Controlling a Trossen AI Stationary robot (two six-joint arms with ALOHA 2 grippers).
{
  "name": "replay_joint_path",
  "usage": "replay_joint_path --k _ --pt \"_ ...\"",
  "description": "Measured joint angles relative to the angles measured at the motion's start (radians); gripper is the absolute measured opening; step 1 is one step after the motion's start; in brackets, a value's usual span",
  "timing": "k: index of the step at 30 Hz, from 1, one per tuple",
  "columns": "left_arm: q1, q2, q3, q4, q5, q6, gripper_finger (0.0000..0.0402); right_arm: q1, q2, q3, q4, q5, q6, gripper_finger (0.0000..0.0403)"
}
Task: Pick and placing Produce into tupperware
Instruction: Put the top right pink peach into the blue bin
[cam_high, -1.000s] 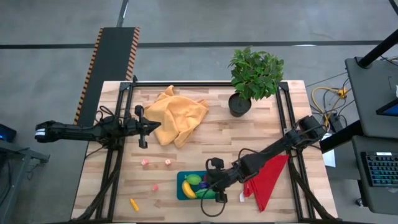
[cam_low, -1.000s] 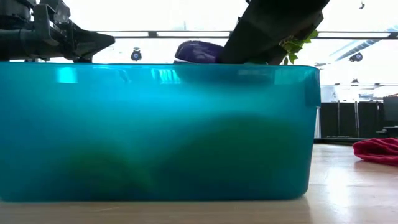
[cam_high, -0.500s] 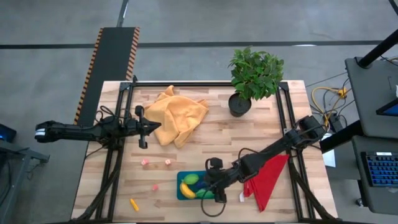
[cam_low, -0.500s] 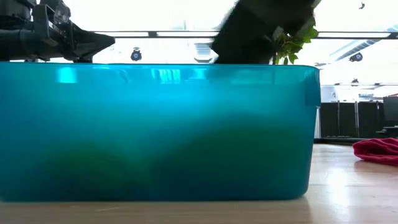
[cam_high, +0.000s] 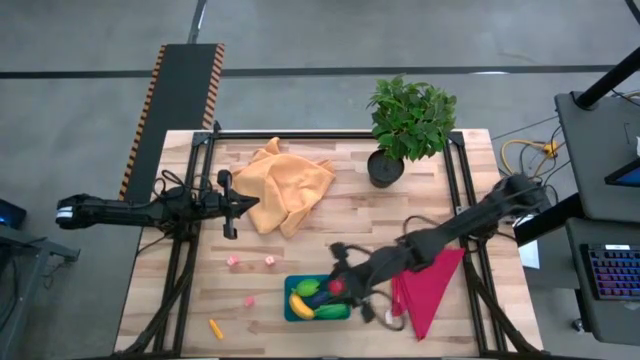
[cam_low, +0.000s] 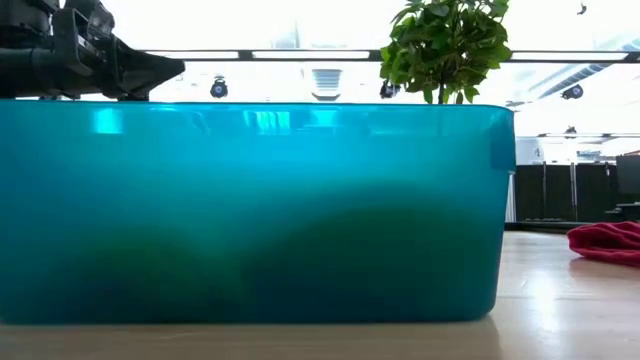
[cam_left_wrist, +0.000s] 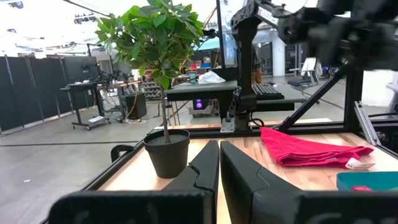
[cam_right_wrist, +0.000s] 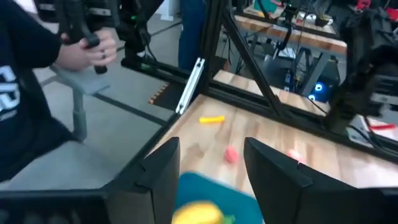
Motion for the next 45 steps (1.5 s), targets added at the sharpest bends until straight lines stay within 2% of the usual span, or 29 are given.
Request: replay_joint_path --k 5,11,14,19,25,32,35,38,45 --pt "0.000 0.007 0.000 -0.003 0.000 0.000 0.0000 0.000 -0.223 -0.228 0.048 0.006 0.003 0.0158" --pt "0.000 0.032 0.000 -0.007 0.000 0.003 0.0000 -0.004 -0.518 -0.602 0.293 0.025 0.040 0.0139" --pt "0.000 0.047 0.000 -0.007 0.000 0.008 0.0000 -0.005 -0.660 -0.736 0.344 0.035 0.050 0.0130" --pt "0.000 0.058 0.000 -0.006 -0.006 0.038 0.0000 -0.029 -0.850 -0.859 0.352 0.045 0.031 0.0115" --pt "0.000 0.068 0.000 0.014 -0.006 0.128 0.0000 -0.140 -1.012 -0.924 0.243 -0.010 0.001 0.0086" --pt "0.001 0.067 0.001 0.023 -0.008 0.161 0.0000 -0.352 -1.064 -0.925 0.217 -0.209 -0.044 0.0034" --pt "0.001 0.070 0.002 0.023 -0.008 0.163 0.0000 -0.427 -1.043 -0.926 0.187 -0.211 -0.044 0.0013" --pt "0.001 0.080 0.002 0.023 -0.008 0.163 0.0000 -0.475 -1.018 -0.933 0.197 -0.210 -0.015 0.0010" --pt "0.001 0.079 0.002 0.023 -0.008 0.228 0.0000 -0.509 -0.981 -0.900 0.205 -0.195 0.009 0.0009"
